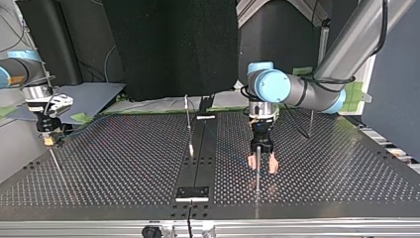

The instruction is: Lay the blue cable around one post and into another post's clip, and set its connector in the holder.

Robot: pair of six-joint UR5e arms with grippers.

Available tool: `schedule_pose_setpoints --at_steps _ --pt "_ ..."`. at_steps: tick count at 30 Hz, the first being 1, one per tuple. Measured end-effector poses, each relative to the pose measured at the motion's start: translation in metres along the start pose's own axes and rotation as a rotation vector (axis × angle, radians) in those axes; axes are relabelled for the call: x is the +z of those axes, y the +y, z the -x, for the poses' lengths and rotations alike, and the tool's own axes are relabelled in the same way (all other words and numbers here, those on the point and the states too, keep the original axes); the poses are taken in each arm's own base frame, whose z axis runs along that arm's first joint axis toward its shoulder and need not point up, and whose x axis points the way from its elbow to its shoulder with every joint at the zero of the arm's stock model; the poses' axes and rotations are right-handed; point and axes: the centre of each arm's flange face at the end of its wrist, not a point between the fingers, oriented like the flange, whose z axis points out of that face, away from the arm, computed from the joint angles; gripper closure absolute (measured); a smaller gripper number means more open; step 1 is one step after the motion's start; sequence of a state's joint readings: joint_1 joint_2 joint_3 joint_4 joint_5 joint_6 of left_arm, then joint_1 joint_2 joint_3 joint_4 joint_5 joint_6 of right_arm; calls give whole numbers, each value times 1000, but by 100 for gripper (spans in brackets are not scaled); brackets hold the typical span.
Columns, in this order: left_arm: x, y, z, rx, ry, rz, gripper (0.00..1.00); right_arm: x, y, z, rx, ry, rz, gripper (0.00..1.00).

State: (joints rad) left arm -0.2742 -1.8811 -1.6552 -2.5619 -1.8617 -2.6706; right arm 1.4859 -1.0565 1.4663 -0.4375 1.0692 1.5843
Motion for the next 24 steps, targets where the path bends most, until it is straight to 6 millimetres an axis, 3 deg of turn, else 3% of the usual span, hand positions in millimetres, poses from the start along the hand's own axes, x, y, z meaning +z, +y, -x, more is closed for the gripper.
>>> schedule_pose_setpoints --at_steps 24 --pt "0 0 0 -1 -1 0 0 1 -3 0 -2 2 -15 100"
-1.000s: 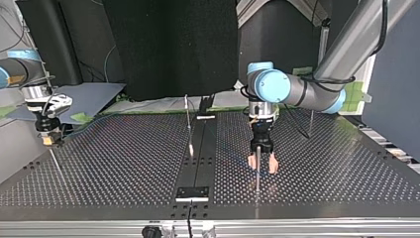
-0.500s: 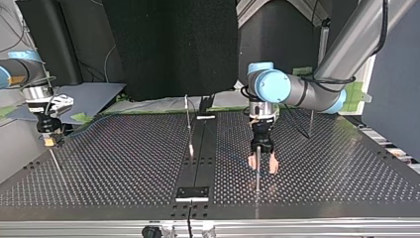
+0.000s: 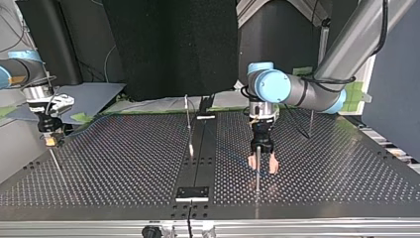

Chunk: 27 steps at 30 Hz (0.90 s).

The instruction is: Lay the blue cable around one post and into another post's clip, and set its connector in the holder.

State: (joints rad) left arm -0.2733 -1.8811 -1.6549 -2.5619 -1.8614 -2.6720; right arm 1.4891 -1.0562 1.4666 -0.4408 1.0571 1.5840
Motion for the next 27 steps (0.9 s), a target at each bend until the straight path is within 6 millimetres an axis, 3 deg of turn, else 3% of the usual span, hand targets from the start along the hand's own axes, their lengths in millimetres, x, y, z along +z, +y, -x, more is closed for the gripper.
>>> schedule_pose_setpoints --at_steps 27 --pt "0 1 1 0 0 1 0 3 2 -2 15 20 1 100"
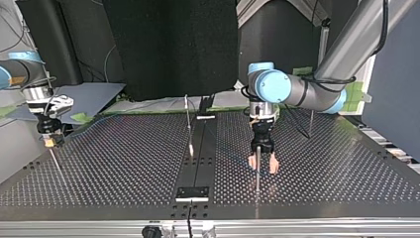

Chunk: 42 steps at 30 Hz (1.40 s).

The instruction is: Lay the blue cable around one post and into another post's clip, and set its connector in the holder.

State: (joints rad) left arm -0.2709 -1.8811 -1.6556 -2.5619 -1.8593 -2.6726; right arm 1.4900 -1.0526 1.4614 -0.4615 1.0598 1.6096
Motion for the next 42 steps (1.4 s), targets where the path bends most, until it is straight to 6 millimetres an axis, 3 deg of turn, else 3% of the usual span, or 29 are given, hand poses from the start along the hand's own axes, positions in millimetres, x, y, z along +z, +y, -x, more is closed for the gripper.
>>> schedule_pose_setpoints --at_steps 42 --pt "1 0 0 -5 8 -5 0 5 0 4 10 15 -3 100"
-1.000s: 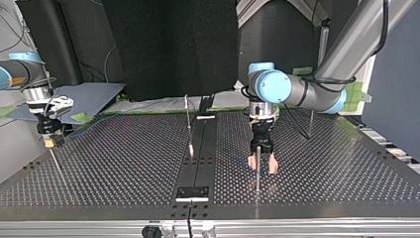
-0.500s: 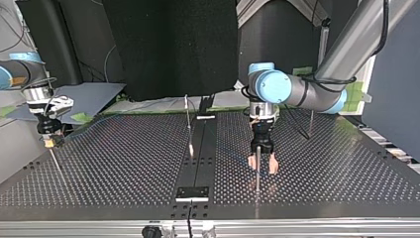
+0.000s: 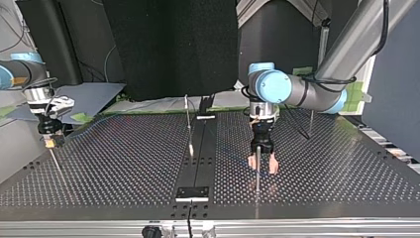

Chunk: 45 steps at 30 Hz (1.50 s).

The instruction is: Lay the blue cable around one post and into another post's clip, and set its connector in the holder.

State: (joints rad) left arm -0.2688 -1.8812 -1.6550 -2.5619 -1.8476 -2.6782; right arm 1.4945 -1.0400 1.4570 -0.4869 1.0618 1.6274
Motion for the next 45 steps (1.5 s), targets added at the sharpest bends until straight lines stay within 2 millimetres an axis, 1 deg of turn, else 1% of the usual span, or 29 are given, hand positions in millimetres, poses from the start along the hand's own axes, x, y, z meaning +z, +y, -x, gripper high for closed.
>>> schedule_pose_setpoints --at_steps 31,33,35,36,37,38,39,40,41,42,43,45 --pt "0 0 0 0 -1 1 0 3 -2 -2 8 9 2 100" --pt "0 0 0 0 -1 0 0 -1 4 -1 -7 -1 -2 100" --pt "0 0 0 0 -1 0 0 -2 5 0 -6 -7 -2 78" --pt "0 0 1 0 -2 0 0 -3 6 1 -5 -8 -1 78" --pt "0 0 1 0 -2 0 0 -3 5 2 -4 -9 -1 62" --pt "0 0 1 0 -2 -1 0 -3 5 2 -4 -10 -1 52" --pt "0 0 1 0 -2 -1 0 -3 5 2 -4 -10 -1 52" --pt "1 0 1 0 -2 -2 0 -3 5 2 -4 -10 -1 40" --pt "1 0 1 0 -1 -2 0 -3 5 2 -4 -10 -1 32" --pt "1 0 1 0 0 -3 0 -3 6 2 -4 -10 -1 32" --pt "1 0 1 0 1 -4 0 -3 5 2 -4 -10 -1 22" --pt "1 0 1 0 3 -5 0 -3 5 2 -4 -10 -1 22"
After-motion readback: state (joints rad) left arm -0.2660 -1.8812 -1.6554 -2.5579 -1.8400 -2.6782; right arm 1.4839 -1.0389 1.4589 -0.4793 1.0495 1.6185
